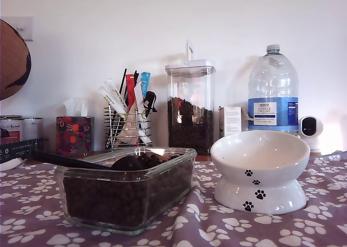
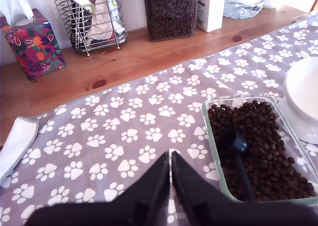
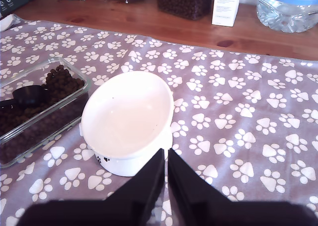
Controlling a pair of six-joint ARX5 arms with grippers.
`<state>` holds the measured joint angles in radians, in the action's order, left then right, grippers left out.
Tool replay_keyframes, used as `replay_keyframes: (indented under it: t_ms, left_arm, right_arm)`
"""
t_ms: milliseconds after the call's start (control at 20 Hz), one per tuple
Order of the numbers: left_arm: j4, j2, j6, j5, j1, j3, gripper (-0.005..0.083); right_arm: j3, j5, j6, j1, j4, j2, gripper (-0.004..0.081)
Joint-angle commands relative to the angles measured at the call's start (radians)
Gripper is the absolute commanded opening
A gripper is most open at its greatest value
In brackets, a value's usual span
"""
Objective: Measure one spoon of cat food and pour it into the food bowl
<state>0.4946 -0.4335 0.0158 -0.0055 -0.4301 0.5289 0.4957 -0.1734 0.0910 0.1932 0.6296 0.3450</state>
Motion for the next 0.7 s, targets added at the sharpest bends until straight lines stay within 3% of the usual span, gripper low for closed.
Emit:
replay_keyframes:
  t_ms: [0, 350, 500, 650]
  left_arm:
    - [0.111, 0.002, -0.004, 0.032, -0.002, -0.012, -0.0015]
    - [0.111, 0.002, -0.004, 0.037, -0.002, -0.012, -0.0015]
    - [0.087, 0.0, 0.005, 0.124, -0.002, -0.012, -0.0015]
    - [0.022, -0.034, 0.019, 0.238, -0.003, -0.012, -0.0016]
  right_arm:
    - [0.01, 0.0, -0.005, 0.006, -0.011, 0.005, -0.0011]
    - [0.01, -0.002, -0.005, 0.006, -0.011, 0.005, -0.001]
    - [0.01, -0.013, -0.039, 0.006, -0.024, 0.005, -0.001]
    - [0.01, -0.108, -0.074, 0.01, -0.105, 0.015, -0.001]
